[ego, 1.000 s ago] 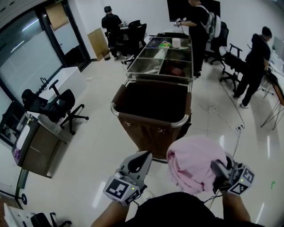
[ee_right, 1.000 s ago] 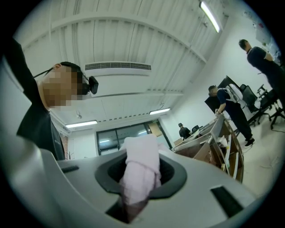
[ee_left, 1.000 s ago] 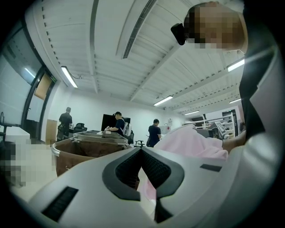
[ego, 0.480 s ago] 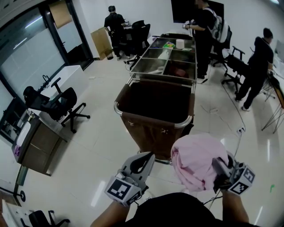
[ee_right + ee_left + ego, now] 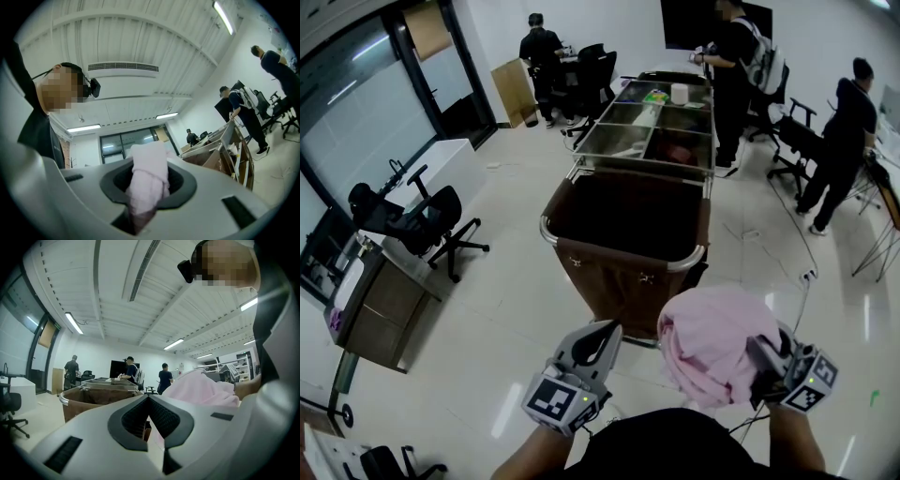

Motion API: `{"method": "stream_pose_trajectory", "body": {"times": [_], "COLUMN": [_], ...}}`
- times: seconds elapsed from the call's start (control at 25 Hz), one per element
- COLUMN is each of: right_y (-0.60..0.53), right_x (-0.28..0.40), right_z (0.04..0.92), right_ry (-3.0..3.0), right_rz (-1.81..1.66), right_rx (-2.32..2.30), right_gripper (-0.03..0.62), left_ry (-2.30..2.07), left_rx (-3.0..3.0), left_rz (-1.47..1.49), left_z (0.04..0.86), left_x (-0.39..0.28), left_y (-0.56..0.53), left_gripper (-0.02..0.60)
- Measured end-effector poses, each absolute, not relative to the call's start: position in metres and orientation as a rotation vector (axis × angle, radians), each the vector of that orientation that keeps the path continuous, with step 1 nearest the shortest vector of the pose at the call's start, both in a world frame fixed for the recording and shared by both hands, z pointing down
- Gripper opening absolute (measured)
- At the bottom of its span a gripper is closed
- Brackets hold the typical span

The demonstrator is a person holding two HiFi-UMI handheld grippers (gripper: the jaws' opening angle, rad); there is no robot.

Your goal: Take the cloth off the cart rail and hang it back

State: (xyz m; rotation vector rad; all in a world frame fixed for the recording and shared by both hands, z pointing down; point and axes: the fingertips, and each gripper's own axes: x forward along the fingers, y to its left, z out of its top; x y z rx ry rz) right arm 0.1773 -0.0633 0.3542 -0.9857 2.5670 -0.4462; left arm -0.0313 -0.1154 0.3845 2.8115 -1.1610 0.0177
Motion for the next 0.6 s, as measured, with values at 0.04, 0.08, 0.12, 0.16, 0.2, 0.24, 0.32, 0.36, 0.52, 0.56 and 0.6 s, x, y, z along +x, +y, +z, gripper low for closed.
{"method": "stream_pose_trajectory", "body": {"times": [0.04, 0.08, 0.12, 0.16, 0.2, 0.24, 0.32, 0.36, 0.52, 0.56, 0.6], "right_y": [-0.063, -0.063, -0.062, -0.062, -0.062, -0.063, -0.063, -0.063, -0.061, -0.061, -0.06], "right_x": [0.177, 0.177, 0.176, 0.175, 0.174, 0.173, 0.171, 0.17, 0.163, 0.16, 0.157], "right_z": [0.354, 0.354, 0.354, 0.354, 0.355, 0.356, 0.356, 0.356, 0.357, 0.357, 0.357], "right_ry": [2.569, 2.574, 2.58, 2.586, 2.592, 2.598, 2.606, 2.611, 2.635, 2.641, 2.647], "right_rz": [-0.445, -0.445, -0.444, -0.444, -0.444, -0.445, -0.449, -0.451, -0.457, -0.459, -0.462], "right_rx": [-0.983, -0.981, -0.979, -0.979, -0.978, -0.978, -0.973, -0.969, -0.941, -0.931, -0.92], "right_gripper": [0.103, 0.103, 0.103, 0.103, 0.103, 0.103, 0.103, 0.103, 0.103, 0.103, 0.103], "left_ry": [-1.163, -1.164, -1.164, -1.163, -1.161, -1.16, -1.16, -1.161, -1.184, -1.192, -1.2], "left_rx": [2.815, 2.82, 2.826, 2.83, 2.832, 2.833, 2.833, 2.832, 2.824, 2.821, 2.817], "left_rz": [0.021, 0.025, 0.031, 0.036, 0.039, 0.039, 0.04, 0.041, 0.041, 0.041, 0.041], "left_z": [0.385, 0.384, 0.385, 0.385, 0.384, 0.384, 0.383, 0.383, 0.384, 0.384, 0.384], "left_x": [-0.031, -0.03, -0.03, -0.029, -0.029, -0.029, -0.03, -0.03, -0.036, -0.038, -0.04], "left_y": [-0.115, -0.115, -0.115, -0.114, -0.114, -0.114, -0.114, -0.114, -0.116, -0.117, -0.118], "left_gripper": [0.0, 0.0, 0.0, 0.0, 0.0, 0.0, 0.0, 0.0, 0.0, 0.0, 0.0]}}
